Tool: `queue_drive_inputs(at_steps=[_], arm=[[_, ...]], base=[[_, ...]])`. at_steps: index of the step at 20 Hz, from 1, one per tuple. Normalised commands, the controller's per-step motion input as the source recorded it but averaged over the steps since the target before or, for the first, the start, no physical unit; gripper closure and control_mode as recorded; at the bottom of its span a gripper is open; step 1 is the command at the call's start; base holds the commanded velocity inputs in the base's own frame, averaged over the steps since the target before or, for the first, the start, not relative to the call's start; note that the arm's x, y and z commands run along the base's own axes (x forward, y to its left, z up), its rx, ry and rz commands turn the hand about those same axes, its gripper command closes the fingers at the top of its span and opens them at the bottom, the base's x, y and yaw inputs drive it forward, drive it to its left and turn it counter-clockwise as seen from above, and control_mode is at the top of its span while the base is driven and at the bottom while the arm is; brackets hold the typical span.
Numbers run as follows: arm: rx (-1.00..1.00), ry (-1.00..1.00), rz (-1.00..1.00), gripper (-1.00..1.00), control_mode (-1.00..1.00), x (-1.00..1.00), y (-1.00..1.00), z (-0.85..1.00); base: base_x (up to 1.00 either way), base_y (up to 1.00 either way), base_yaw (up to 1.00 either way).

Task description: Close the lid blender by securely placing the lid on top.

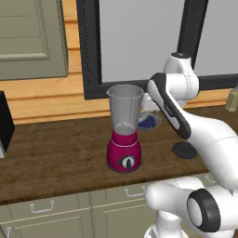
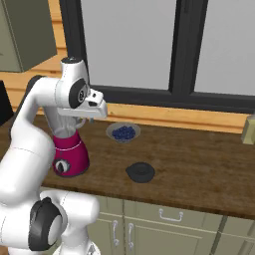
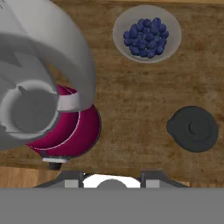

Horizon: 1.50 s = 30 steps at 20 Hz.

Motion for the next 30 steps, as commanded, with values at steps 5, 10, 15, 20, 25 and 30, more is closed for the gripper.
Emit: queue_drive_inputs(at_steps=[5, 10, 15, 20, 25, 30], arm=[[0.05, 0.02, -0.07, -1.0, -1.0, 0.02, -0.61, -0.07], [0.06, 0.13, -0.2, -1.0, -1.0, 0.33, -1.0, -0.35], [0.0, 0.18, -0.21, -1.0, -1.0, 0.35, -1.0, -0.53], [0.0, 0.24, -0.2, -1.0, -1.0, 0.13, -0.61, -0.69], [0.0, 0.13, -0.12, -1.0, -1.0, 0.0, -0.19, -0.26], [-0.01, 0.0, 0.0, -1.0, -1.0, -0.29, 0.0, -0.29]], base=[[0.0, 0.0, 0.0], [0.0, 0.0, 0.0], [0.0, 0.0, 0.0], [0.0, 0.0, 0.0], [0.0, 0.0, 0.0], [0.0, 0.0, 0.0]])
